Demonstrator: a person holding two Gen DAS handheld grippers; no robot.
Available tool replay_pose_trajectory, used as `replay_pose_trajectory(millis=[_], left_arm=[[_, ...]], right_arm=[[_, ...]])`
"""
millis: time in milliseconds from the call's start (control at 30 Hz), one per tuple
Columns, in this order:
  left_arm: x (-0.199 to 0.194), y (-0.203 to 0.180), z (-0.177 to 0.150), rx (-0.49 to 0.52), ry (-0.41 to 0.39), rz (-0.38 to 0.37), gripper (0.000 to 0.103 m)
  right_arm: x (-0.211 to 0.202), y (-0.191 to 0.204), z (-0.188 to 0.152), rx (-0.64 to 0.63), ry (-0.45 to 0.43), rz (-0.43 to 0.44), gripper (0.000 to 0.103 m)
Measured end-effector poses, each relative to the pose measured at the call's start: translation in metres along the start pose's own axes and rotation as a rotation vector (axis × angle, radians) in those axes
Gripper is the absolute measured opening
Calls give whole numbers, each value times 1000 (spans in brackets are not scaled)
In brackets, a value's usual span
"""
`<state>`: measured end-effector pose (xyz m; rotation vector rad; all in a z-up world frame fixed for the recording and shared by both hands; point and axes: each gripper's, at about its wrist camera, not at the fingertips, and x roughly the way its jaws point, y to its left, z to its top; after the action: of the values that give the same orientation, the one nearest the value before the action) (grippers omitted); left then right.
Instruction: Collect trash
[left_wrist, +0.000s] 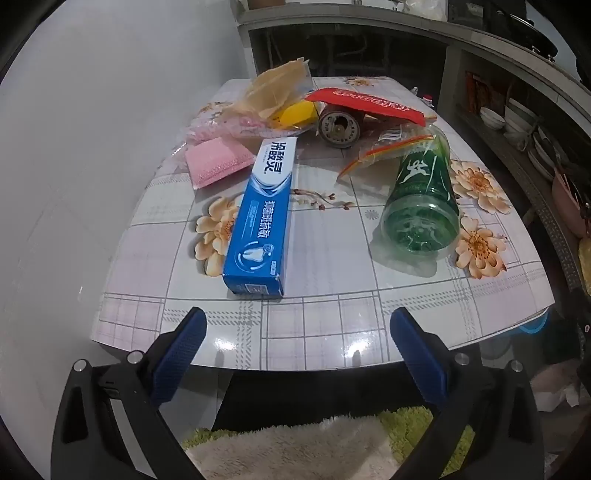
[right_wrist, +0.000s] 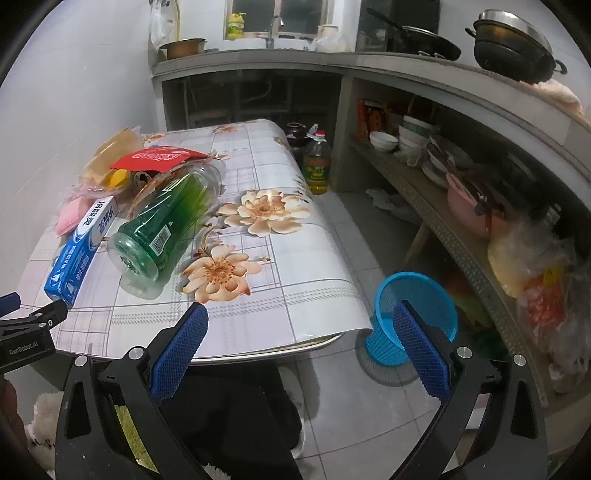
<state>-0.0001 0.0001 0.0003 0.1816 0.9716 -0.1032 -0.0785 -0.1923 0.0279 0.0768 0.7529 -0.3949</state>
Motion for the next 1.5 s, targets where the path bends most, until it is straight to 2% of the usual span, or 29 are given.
replay_pose_trajectory(millis=[133,167,333,1500], left_arm=[[1,-5,-7,4,-11,13,97],[3,0,-3,-4,17,-13,97],[4,-2,-2,-8,23,-14,97],[0,5,5,-8,12,-14,97]], right_arm=[[-1,1,1,-1,1,2,96],[0,0,1,1,6,3,96],[0,1,2,0,6,1,96],[-2,1,6,8,-2,17,96]])
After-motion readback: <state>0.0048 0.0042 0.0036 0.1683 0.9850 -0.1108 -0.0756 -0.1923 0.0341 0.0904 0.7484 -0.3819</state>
